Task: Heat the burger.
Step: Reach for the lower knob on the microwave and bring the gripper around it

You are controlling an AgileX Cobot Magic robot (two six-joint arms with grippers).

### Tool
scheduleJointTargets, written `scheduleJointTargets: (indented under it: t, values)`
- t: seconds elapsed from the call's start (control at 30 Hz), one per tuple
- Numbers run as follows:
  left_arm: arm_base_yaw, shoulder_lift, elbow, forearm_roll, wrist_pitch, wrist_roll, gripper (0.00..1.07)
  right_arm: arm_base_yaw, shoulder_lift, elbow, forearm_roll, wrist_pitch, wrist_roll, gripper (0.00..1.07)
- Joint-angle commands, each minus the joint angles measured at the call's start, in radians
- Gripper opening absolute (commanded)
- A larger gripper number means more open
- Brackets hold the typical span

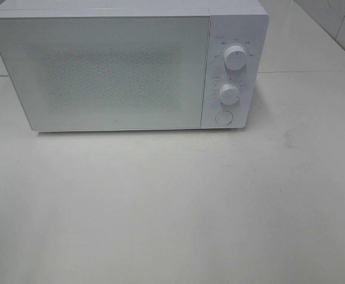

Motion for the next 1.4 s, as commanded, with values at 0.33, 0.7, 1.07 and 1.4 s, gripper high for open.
scheduleJointTargets:
  t: [0.33, 0.7, 1.07, 1.4]
  values:
    - [0.0, -0.276, 0.003, -0.008, 0.001, -0.004, 1.0, -0.003, -0.027, 0.005, -0.003, -0.011, 0.005, 0.73]
    - [0.0, -0.298, 0.003, -0.009, 0.001, -0.004, 1.0, -0.003, -0.027, 0.005, -0.003, -0.011, 0.005, 0.73]
    - [0.0, -0.298, 0.003, -0.009, 0.001, -0.004, 1.0, -0.003, -0.027, 0.005, -0.003, -0.011, 0.005, 0.73]
    - [0.0, -0.298, 0.003, -0.009, 0.001, -0.004, 1.0, -0.003, -0.027, 0.005, -0.003, -0.011, 0.006, 0.73]
